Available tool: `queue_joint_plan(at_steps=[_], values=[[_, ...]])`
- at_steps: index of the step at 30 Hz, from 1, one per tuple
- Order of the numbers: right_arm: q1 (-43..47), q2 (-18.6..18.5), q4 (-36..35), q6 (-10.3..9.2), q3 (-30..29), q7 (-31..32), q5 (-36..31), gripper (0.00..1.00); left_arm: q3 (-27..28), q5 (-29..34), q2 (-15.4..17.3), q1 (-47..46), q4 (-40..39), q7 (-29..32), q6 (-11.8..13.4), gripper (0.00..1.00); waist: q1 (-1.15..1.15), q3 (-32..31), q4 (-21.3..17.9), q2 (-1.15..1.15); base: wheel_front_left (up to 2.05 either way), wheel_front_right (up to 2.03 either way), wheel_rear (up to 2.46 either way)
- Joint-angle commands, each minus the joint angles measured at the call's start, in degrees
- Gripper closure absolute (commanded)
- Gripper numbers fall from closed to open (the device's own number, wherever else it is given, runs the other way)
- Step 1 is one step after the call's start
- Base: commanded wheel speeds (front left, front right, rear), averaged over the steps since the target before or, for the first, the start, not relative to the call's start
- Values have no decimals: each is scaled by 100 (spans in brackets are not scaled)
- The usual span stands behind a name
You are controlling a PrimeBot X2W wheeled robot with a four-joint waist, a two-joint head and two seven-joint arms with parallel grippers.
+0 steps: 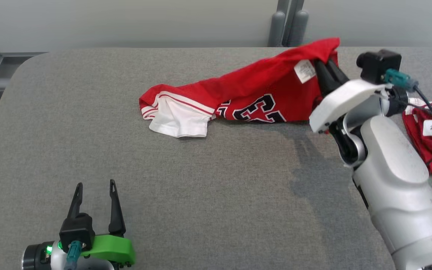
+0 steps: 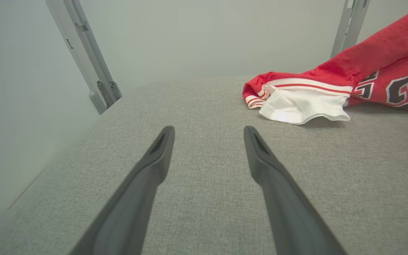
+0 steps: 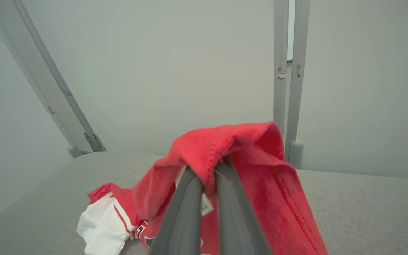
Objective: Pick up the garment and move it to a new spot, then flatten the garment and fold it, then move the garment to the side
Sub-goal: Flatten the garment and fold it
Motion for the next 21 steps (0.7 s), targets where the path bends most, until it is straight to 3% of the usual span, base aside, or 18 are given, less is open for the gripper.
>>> queue_joint_plan(at_steps=[1, 8, 15, 21], values=[[239, -80, -74, -4, 7, 56, 53, 100, 31, 28, -2, 80, 3, -19, 0, 0, 0, -31, -107, 0, 0, 0, 0], [1642, -294, -809, -3, -274, 508, 229, 100, 56, 79, -23, 29, -9, -19, -47, 0, 0, 46, -353, 0, 0, 0, 0], [2627, -51, -1199, -3, -734, 809, 313, 100, 44, 133, -49, -71, 58, -19, -107, 0, 0, 127, -436, 0, 0, 0, 0], [3088, 189, -1230, -3, -671, 864, 345, 100, 67, 156, -50, -68, 110, -19, -141, 0, 0, 105, -449, 0, 0, 0, 0]])
